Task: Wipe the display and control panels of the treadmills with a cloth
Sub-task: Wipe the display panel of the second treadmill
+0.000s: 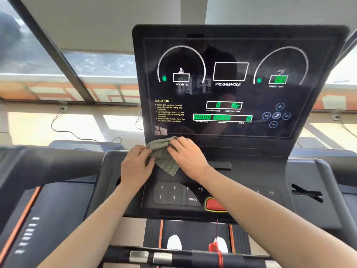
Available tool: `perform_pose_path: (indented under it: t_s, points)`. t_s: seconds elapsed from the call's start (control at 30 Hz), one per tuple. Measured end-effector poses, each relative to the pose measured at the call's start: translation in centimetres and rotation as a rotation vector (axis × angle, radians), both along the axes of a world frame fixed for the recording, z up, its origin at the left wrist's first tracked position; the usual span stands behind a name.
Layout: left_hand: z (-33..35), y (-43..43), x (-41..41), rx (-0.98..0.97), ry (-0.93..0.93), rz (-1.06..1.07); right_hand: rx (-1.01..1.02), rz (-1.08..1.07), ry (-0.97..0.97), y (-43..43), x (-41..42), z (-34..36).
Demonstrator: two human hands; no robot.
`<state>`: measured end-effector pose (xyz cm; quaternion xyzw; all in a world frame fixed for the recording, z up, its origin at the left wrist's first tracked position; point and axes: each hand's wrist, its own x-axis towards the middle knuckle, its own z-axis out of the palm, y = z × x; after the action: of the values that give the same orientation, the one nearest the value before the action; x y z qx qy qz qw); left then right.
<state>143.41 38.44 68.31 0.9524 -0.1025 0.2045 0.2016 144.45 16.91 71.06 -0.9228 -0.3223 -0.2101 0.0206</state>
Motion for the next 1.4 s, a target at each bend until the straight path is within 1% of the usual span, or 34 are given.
perform_pose_path:
  t_s: [0.1,0.27,0.33,0.43,0.57,0.63,0.67,0.73,0.83,1.0,1.1,1.13,1.2,1.33,1.4]
  points:
    - [-0.7,-1.3,-1.2,-0.078,0.071,-0.005,-0.04,-0.024,0.001,-1.6,-1.4,-1.0]
    - [-0.3,-3.9,-1.8,-0.274,0.22,-0.006,0.018,-0.103,0.073,-4.8,-3.0,-2.1]
    - [-0.1,-4.9,-1.8,-0.346,0.261,-0.01,0.037,-0.129,0.07,-6.2,-3.7,-2.5]
    - [-0.1,-6.6,-2.0,-0.364,0.267,-0.041,0.063,-0.173,0.047,-8.0,-4.5,-3.4]
    - [-0.7,-9.6,-2.2,-0.366,0.227,-0.12,0.125,-0.253,0.023,-9.7,-5.4,-2.8]
    - [-0.9,-11.5,-2.3,-0.364,0.205,-0.148,0.211,-0.323,0.007,-10.8,-6.2,-2.3]
    - [-1.0,-12.5,-2.4,-0.36,0.197,-0.158,0.274,-0.381,0.033,-11.5,-6.5,-2.4]
    - [-1.1,-14.4,-2.8,-0.343,0.17,-0.182,0.396,-0.521,0.153,-12.9,-7.1,-2.4]
    - [-1.3,-17.1,-3.2,-0.285,0.132,-0.212,0.473,-0.633,0.251,-15.0,-7.6,-2.5]
    - [-0.6,-21.1,-3.1,-0.137,0.108,-0.342,0.594,-0.734,0.248,-18.3,-8.5,-1.4]
    - [-0.2,-23.8,-3.0,-0.102,0.193,-0.431,0.644,-0.82,0.245,-20.8,-8.7,-1.2]
    - [-0.2,-24.6,-3.0,-0.087,0.182,-0.478,0.663,-0.842,0.24,-21.8,-8.7,-1.1]
    - [-0.3,-26.2,-2.8,-0.031,0.12,-0.572,0.702,-0.879,0.234,-23.6,-8.9,-0.9]
    - [-0.1,-29.0,-2.6,0.166,-0.052,-0.67,0.803,-0.944,0.259,-26.5,-9.3,-0.1]
    - [0.3,-30.4,-2.6,0.232,-0.148,-0.718,0.846,-0.951,0.288,-27.8,-9.4,0.4]
